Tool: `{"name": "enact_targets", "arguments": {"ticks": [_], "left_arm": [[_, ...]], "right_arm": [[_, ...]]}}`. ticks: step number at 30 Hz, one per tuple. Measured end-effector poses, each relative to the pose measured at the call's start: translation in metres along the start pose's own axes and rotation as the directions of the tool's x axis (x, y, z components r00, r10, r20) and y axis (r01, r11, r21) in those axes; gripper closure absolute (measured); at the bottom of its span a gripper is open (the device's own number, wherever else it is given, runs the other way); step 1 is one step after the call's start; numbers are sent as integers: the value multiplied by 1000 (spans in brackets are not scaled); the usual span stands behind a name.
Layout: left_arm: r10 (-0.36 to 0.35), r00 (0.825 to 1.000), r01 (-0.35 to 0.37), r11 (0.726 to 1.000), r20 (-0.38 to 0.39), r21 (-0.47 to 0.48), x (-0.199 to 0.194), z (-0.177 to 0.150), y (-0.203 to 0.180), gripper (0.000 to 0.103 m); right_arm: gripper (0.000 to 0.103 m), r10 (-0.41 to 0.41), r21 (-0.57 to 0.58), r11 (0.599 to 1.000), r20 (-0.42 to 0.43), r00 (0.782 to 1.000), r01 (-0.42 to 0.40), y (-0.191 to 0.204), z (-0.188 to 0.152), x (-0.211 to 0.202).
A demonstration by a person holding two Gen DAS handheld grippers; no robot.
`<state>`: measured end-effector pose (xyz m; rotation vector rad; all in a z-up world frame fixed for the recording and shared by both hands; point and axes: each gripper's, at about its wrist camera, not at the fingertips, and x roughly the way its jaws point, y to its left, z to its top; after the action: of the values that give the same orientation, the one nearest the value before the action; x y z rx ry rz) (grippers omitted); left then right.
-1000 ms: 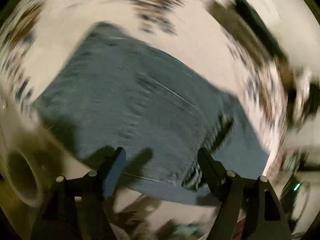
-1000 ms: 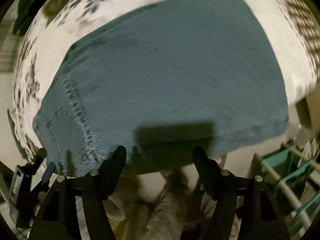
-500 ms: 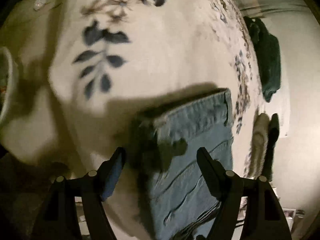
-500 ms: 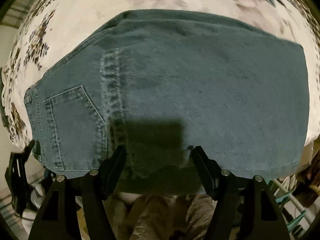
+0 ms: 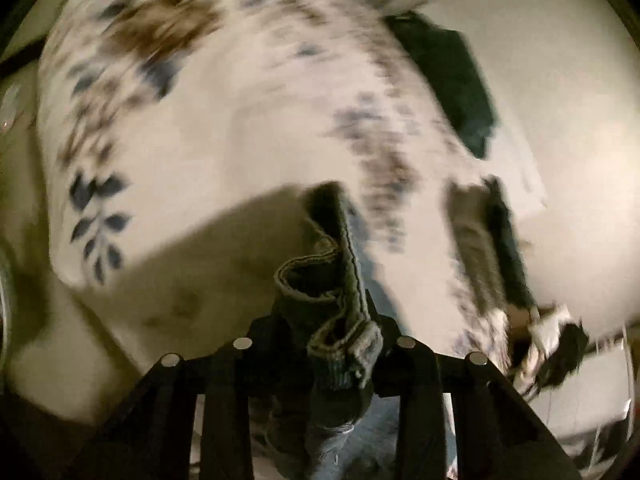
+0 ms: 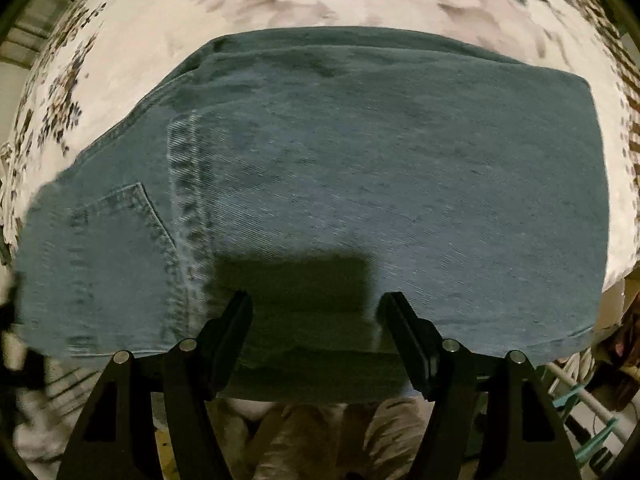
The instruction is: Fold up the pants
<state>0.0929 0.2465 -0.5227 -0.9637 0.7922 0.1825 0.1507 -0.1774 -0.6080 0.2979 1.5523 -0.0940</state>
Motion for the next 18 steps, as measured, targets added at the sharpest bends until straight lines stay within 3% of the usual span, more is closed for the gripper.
{"name": "enact_targets", "arguments": {"ticks": [5, 7, 10, 14, 18], "left_arm": [[-95, 994, 105, 973, -55, 204, -23, -34, -96, 75], [-98, 989, 126, 950, -111, 286, -19, -58, -134, 75], [-82, 973, 168, 892, -216, 420, -3, -113, -195, 75], [-20, 945, 194, 840, -327, 506, 34, -182, -238, 77], [113, 917, 156, 782, -383, 603, 83, -248, -248, 77]], "right_arm": [[32, 15, 43, 999, 18, 1000, -16, -33, -19, -8], [32, 27, 85, 996, 25, 999, -29, -54, -25, -13], [32, 48, 158, 986, 25, 999, -51, -94, -31, -19], [32, 48, 219, 974, 55, 997, -59, -143, -37, -36], [32, 64, 256, 963, 75, 995, -81, -203, -42, -54]]}}
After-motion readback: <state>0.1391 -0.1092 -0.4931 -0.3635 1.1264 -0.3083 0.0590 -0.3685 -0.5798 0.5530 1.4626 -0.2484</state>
